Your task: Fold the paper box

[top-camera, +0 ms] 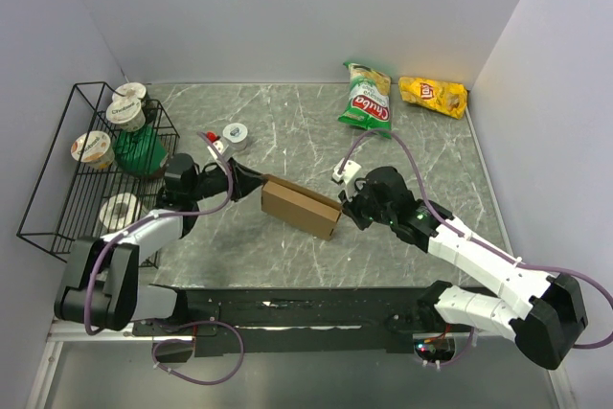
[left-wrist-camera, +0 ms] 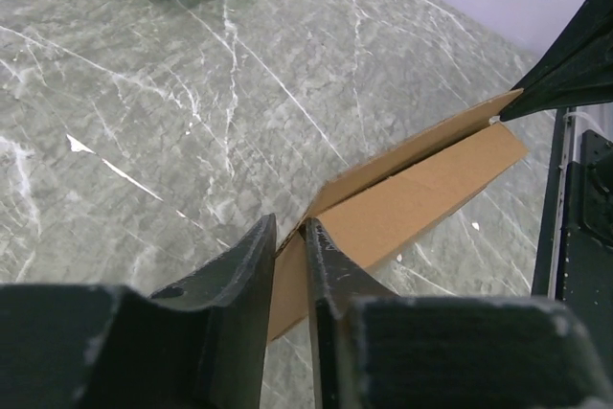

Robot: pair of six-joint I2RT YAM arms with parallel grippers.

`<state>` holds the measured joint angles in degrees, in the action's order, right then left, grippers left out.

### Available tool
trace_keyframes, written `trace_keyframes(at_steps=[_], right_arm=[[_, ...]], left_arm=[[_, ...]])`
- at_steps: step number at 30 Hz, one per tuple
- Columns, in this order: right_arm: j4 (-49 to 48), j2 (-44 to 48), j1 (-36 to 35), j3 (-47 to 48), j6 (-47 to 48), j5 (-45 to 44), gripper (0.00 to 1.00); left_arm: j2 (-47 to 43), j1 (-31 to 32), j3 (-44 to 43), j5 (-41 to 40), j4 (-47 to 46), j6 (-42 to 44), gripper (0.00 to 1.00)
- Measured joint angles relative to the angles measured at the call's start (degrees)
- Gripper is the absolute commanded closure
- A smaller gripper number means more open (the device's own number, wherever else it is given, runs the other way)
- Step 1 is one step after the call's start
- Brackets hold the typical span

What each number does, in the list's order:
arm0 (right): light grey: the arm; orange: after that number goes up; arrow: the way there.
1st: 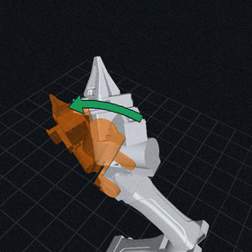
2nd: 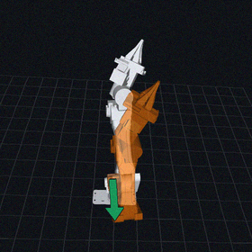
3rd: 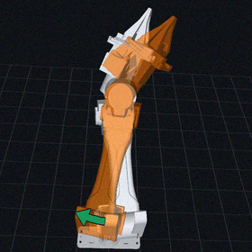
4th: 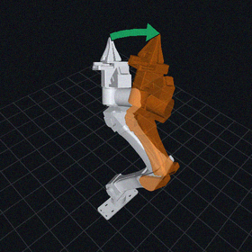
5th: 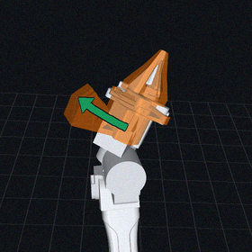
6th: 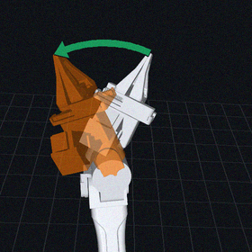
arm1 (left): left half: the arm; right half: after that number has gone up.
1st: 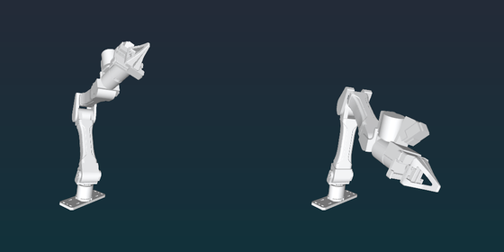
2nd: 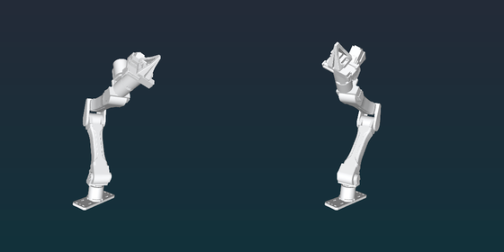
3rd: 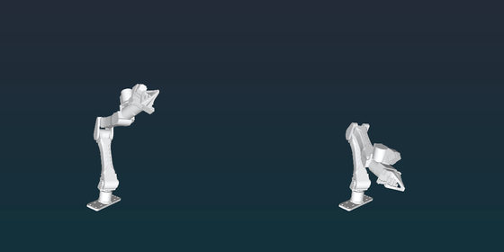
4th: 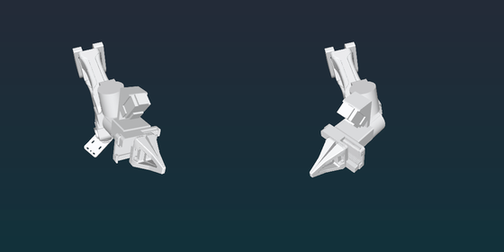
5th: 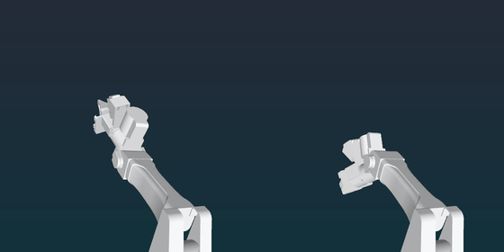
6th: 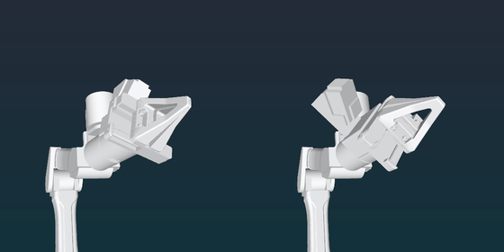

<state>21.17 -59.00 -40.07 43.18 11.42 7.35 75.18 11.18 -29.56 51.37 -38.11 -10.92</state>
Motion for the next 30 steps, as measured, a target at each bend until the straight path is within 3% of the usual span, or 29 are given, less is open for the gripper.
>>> trace_keyframes(at_steps=[25, 30], right_arm=[[3.5, -8.1, -3.3, 6.4, -11.5, -17.9, 1.00], [3.0, -8.8, -6.8, 6.4, -13.8, -24.5, 1.00]], left_arm=[[-6.3, 8.1, 5.3, -16.2, 2.8, 3.2, 0.80], [-7.2, 8.5, 7.5, -17.9, 0.7, 2.0, 0.74]])
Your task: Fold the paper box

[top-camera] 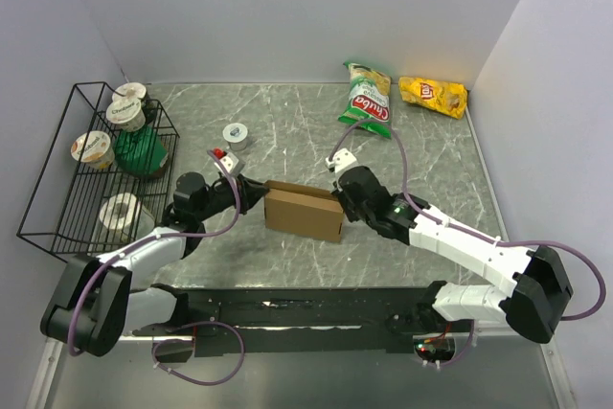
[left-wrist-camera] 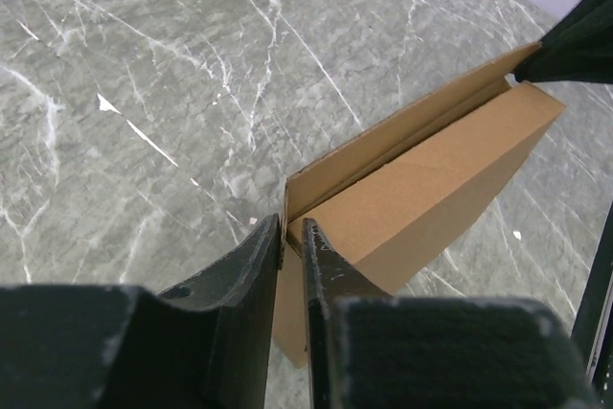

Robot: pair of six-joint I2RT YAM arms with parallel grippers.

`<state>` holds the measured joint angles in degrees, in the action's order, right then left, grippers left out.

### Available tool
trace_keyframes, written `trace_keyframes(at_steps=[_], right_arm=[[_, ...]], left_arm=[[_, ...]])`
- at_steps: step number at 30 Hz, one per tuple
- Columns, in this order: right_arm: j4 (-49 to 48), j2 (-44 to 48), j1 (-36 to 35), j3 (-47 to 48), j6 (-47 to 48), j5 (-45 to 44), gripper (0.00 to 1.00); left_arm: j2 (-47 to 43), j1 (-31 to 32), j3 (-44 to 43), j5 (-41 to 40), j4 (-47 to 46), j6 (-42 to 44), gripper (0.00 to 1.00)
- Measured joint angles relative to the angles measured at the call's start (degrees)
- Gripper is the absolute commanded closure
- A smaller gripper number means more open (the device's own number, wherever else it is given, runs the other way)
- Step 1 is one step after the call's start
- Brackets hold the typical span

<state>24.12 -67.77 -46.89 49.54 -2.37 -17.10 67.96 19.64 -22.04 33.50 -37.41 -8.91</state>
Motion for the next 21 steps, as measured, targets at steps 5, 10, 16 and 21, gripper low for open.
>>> trace_keyframes(at_steps=[5, 10, 16, 21], right_arm=[[-1.2, -0.2, -3.5, -0.3, 0.5, -5.2, 0.99], [-4.9, 0.5, -4.7, -2.2, 4.5, -6.0, 0.99], [-7.0, 4.0, -4.9, -5.6, 9.4, -4.2, 0.99], [-7.0, 4.8, -4.9, -6.0, 11.3, -2.5, 0.99]], left_arm=[[-1.7, 0.4, 1.1, -1.9, 0.6, -2.2, 0.37], [-6.4, 0.6, 2.2, -5.5, 4.5, -4.7, 0.08], [-15.6, 0.6, 2.2, -11.0, 9.7, -7.3, 0.07], [-17.4, 0.6, 1.3, -12.6, 13.1, -8.4, 0.11]])
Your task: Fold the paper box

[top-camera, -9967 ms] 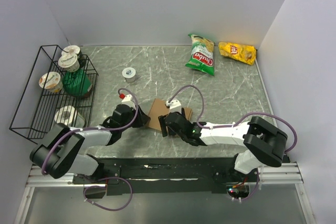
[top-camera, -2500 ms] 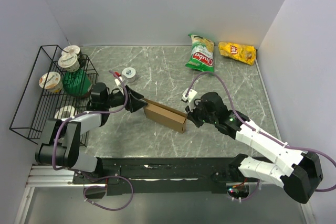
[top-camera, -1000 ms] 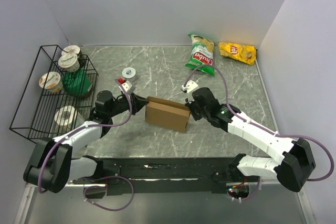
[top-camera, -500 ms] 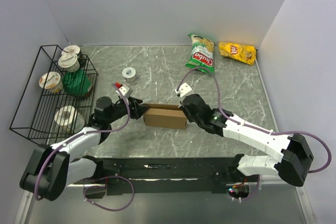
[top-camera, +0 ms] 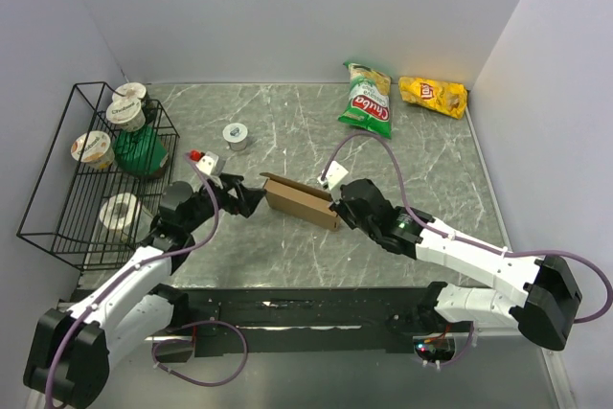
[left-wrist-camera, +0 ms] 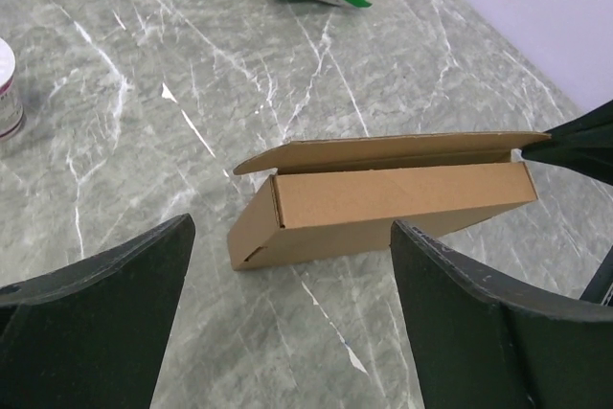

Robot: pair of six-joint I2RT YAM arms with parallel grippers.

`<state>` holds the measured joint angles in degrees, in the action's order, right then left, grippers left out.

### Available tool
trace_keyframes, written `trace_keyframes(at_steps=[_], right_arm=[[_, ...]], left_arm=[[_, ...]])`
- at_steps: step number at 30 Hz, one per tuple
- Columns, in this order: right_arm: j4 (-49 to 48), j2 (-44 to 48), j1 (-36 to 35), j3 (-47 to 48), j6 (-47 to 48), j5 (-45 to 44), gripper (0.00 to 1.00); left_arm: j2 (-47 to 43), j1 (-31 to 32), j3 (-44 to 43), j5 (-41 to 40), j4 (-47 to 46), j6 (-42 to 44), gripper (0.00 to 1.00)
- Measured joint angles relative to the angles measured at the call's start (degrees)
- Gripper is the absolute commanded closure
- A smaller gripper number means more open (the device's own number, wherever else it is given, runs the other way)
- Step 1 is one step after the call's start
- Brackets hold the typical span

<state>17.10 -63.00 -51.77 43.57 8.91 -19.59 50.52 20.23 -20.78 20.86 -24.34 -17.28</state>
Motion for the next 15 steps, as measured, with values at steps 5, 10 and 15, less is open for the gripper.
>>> trace_keyframes(at_steps=[5, 10, 15], right_arm=[[-0.5, 0.0, 0.0, 0.0, 1.3, 2.3, 1.00], [-0.8, 0.4, 1.8, 0.0, 2.8, 7.7, 1.00], [-0.4, 1.2, 6.1, 0.0, 4.7, 15.3, 1.00]], left_arm=[[2.7, 0.0, -2.7, 0.8, 2.5, 0.8, 0.11], [7.9, -2.2, -5.9, 5.8, 2.3, 3.8, 0.15], [12.6, -7.3, -8.0, 13.9, 1.2, 5.0, 0.11]])
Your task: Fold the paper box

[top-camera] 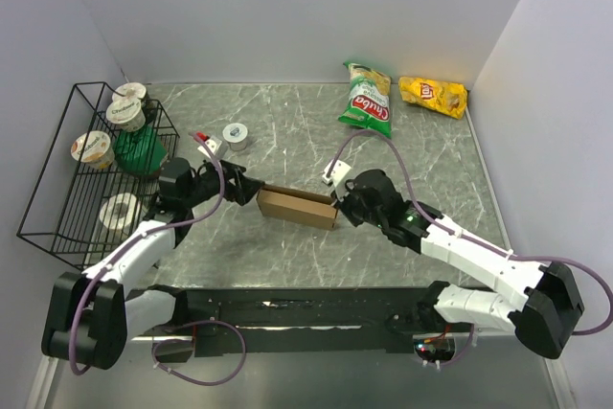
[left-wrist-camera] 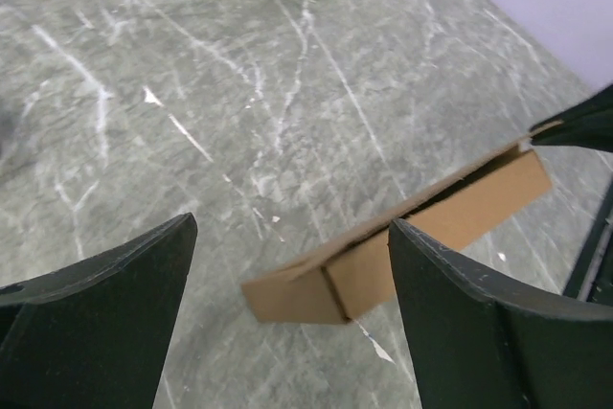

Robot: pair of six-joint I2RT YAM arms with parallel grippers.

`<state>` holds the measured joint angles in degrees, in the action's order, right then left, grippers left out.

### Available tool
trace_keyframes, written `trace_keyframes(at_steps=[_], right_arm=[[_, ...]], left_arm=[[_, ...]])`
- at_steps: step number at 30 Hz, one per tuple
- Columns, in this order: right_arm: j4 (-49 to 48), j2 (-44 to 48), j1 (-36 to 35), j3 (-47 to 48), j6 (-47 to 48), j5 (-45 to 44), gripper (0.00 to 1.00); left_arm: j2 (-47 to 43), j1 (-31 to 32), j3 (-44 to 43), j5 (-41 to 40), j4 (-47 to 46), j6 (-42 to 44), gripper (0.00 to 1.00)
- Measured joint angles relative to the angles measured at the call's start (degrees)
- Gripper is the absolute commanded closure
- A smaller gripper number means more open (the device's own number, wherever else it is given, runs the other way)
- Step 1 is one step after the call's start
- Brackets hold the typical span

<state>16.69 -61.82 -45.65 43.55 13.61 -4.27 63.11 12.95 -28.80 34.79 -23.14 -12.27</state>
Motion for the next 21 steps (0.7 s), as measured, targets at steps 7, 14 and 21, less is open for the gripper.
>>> trace_keyframes(at_steps=[7, 14, 21], right_arm=[[0.3, -1.6, 3.9, 1.4, 5.2, 7.3, 1.00], [-0.1, -8.4, 8.0, 6.1, 9.9, 11.1, 0.99], [1.4, -10.9, 12.3, 8.2, 13.7, 14.6, 0.98]], left_arm=[[0.2, -0.9, -1.4, 5.1, -0.6, 0.2, 0.05], [0.2, -1.2, -2.1, 5.5, 1.2, 0.9, 0.02], [2.0, -1.9, -4.1, 5.5, 2.1, 0.9, 0.02]])
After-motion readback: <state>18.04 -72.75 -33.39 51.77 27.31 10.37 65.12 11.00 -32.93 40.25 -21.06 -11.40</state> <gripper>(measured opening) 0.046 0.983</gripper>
